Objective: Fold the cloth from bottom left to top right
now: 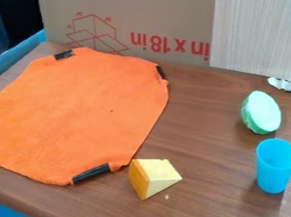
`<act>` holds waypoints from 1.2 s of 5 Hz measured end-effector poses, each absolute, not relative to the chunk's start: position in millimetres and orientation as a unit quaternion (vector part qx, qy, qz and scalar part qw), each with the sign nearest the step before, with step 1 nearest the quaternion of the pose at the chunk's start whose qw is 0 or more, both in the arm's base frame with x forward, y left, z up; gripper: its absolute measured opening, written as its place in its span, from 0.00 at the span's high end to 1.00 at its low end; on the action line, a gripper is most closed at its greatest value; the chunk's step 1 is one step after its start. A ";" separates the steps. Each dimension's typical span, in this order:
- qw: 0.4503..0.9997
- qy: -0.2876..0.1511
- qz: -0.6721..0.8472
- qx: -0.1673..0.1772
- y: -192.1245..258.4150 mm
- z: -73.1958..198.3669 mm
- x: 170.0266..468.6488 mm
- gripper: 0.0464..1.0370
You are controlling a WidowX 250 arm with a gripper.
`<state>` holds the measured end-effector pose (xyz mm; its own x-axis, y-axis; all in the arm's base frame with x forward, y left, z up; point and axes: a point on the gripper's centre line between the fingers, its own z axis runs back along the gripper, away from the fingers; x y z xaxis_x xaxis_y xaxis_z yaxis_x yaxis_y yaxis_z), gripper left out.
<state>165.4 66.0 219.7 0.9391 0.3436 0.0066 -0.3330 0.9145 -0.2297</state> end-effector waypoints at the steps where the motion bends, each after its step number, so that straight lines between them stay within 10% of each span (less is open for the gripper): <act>1: 0.971 -0.035 0.208 -0.116 105.2 206.5 166.9 0.04; 6: 0.942 -0.062 0.330 0.003 275.6 83.0 210.1 0.04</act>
